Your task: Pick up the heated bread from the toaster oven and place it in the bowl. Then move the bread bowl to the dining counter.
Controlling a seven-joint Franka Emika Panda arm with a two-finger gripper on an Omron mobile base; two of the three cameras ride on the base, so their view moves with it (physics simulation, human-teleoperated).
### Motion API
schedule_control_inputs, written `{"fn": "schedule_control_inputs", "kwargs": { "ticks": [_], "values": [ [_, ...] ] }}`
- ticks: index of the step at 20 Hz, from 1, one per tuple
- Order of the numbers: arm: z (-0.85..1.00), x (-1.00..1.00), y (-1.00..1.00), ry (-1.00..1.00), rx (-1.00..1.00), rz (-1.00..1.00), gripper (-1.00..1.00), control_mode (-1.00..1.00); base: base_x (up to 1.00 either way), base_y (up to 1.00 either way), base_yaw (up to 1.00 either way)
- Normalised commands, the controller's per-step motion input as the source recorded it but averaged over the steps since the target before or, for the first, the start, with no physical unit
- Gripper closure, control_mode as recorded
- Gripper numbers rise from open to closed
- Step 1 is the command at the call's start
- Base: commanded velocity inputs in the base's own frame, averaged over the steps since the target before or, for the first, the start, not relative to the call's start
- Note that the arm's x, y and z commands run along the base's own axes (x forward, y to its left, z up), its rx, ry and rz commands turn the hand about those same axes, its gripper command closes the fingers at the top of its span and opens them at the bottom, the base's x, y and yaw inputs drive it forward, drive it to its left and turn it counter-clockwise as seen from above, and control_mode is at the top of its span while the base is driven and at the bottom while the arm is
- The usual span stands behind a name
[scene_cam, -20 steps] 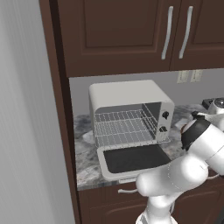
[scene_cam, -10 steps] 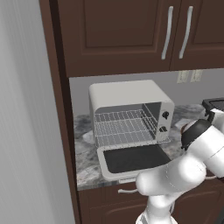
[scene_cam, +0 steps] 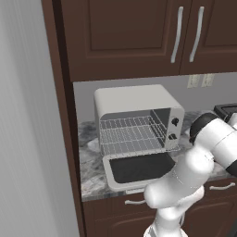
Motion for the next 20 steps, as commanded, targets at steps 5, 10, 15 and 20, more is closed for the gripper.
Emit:
{"fn": "schedule_control_inputs", "kwargs": {
  "ticks": [5,10,15,20],
  "values": [
    [-0.24,0.00,-0.08,0.01,0.21,-0.14,-1.00,-1.00,0.00,0.00,0.00],
    [-0.18,0.00,0.00,-0.01,0.08,-0.05,-1.00,-1.00,0.00,0.00,0.00],
    [-0.19,0.02,0.02,-0.03,0.01,-0.06,-1.00,-1.00,0.00,0.00,0.00],
    [-0.15,0.14,0.09,-0.02,0.03,-0.07,-1.00,-1.00,0.00,0.00,0.00]
  ]
}}
